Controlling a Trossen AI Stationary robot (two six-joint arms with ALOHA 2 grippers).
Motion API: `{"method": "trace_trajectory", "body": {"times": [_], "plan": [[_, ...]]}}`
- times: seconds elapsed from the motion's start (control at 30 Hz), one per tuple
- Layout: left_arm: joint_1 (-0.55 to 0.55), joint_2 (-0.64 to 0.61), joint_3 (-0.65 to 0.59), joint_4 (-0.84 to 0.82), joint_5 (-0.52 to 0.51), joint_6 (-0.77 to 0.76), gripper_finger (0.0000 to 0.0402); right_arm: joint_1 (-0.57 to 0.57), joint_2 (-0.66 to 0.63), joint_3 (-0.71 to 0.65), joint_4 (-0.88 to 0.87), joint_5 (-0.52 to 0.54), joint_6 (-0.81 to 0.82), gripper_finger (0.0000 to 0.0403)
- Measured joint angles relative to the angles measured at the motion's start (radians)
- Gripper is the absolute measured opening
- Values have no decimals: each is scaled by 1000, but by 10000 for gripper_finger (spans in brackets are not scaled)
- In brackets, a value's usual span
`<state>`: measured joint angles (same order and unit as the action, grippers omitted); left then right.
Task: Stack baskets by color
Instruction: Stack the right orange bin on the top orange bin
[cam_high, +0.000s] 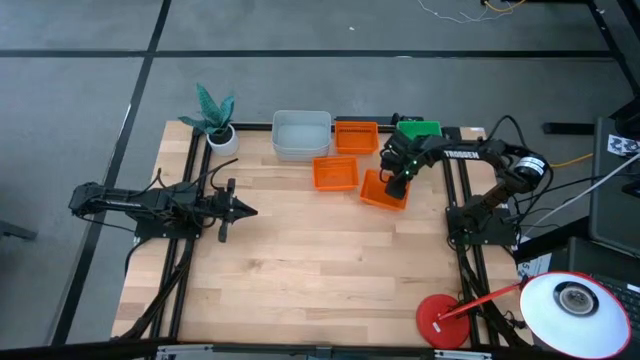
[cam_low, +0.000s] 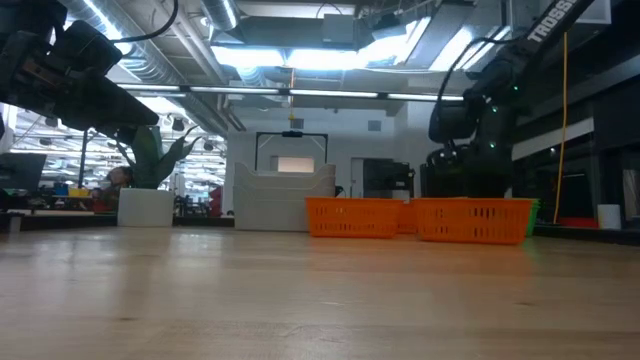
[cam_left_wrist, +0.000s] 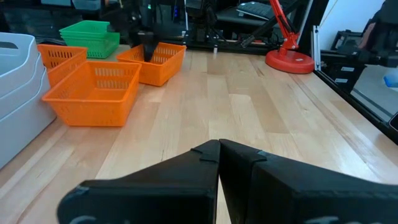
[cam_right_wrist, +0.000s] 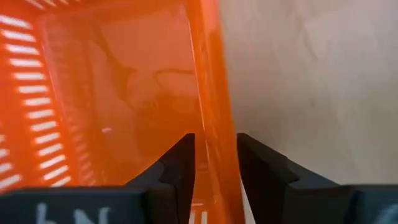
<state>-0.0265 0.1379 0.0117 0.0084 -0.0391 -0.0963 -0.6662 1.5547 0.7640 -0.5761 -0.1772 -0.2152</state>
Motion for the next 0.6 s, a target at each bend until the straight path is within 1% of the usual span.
{"method": "trace_trajectory", "body": {"times": [0.13, 0.23, 0.27, 0.33, 0.4, 0.43, 0.53, 0.6], "plan": [[0, 0, 0, 0, 0, 0, 0, 15, 0, -15, 37, 5, 0, 119], [0, 0, 0, 0, 0, 0, 0, 23, 0, 6, 36, 16, 0, 118], [0, 0, 0, 0, 0, 0, 0, 25, 0, 17, 36, 23, 1, 111], [0, 0, 0, 0, 0, 0, 0, 29, 0, 33, 35, 35, 5, 84], [0, 0, 0, 0, 0, 0, 0, 33, 0, 48, 25, 37, 2, 36], [0, 0, 0, 0, 0, 0, 0, 36, 0, 57, 16, 37, -1, 18], [0, 0, 0, 0, 0, 0, 0, 47, 0, 94, -38, 35, 0, 5], [0, 0, 0, 0, 0, 0, 0, 60, 0, 130, -82, 38, -1, 4]]}}
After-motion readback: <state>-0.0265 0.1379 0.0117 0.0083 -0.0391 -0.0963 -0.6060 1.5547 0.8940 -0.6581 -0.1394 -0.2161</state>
